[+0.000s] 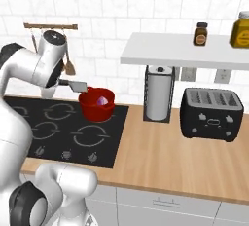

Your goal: Put the mushroom and onion in the pot. Retrieve the spatula and lightly stir the vegetables in the pot.

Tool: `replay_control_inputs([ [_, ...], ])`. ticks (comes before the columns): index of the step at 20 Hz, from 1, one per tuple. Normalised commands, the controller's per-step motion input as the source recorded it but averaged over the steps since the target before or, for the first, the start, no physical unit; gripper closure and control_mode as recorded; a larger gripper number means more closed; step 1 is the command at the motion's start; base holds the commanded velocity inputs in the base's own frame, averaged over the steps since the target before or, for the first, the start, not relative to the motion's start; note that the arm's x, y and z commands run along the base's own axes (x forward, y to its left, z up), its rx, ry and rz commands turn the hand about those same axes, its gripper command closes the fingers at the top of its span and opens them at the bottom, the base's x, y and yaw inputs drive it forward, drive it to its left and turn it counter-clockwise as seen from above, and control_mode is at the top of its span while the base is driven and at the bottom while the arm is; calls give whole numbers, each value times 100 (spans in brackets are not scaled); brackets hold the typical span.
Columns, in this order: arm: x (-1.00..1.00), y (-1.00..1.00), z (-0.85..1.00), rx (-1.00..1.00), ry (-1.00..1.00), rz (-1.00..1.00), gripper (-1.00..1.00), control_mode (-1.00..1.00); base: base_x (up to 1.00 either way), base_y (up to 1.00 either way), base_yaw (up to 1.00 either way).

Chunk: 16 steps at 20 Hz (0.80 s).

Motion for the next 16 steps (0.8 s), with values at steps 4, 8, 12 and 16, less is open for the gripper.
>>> replay_control_inputs([
  [4, 16, 0, 0, 40, 0, -47, 100, -100, 0, 0, 0],
  [8, 13, -8, 18, 61, -2, -11, 100, -100, 0, 0, 0],
  [12, 31, -10, 36, 61, -13, 0, 100, -100, 0, 0, 0],
  [16, 75, -9, 1, 45, -4, -5, 100, -100, 0, 0, 0],
])
